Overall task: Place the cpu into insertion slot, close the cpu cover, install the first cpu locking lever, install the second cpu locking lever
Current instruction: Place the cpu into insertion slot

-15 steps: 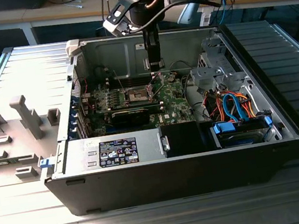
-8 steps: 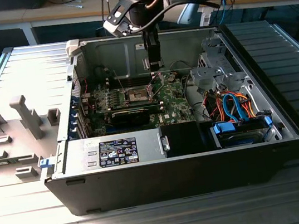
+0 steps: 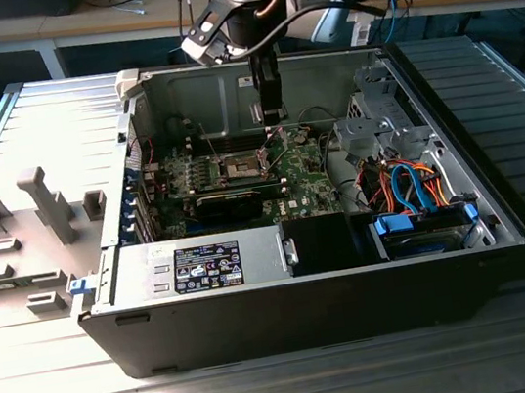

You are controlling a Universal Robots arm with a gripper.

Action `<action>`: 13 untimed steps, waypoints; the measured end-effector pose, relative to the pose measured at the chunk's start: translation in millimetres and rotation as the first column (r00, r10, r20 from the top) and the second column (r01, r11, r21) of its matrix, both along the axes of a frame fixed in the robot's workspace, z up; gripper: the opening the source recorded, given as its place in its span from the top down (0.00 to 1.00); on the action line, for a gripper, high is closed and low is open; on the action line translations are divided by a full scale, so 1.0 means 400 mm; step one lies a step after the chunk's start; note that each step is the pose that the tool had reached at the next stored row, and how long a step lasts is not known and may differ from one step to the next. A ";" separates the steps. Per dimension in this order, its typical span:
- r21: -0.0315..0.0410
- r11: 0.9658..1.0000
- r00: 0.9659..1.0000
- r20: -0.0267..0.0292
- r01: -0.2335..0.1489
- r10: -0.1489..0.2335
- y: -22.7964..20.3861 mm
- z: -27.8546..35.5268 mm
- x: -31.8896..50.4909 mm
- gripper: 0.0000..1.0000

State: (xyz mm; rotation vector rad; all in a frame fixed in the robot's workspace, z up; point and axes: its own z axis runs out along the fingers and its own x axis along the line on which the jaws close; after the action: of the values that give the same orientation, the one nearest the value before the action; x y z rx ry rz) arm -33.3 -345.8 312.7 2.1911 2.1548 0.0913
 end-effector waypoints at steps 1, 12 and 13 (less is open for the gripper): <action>0.000 1.000 1.000 0.000 0.000 0.000 0.000 -0.001 0.000 0.45; 0.000 1.000 1.000 0.000 0.000 0.000 0.000 -0.009 0.000 0.45; 0.000 1.000 1.000 0.000 0.000 0.000 0.000 -0.010 -0.001 0.45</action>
State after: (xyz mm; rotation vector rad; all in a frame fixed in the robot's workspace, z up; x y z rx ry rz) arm -33.5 -345.8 308.9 2.1911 2.1548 0.0913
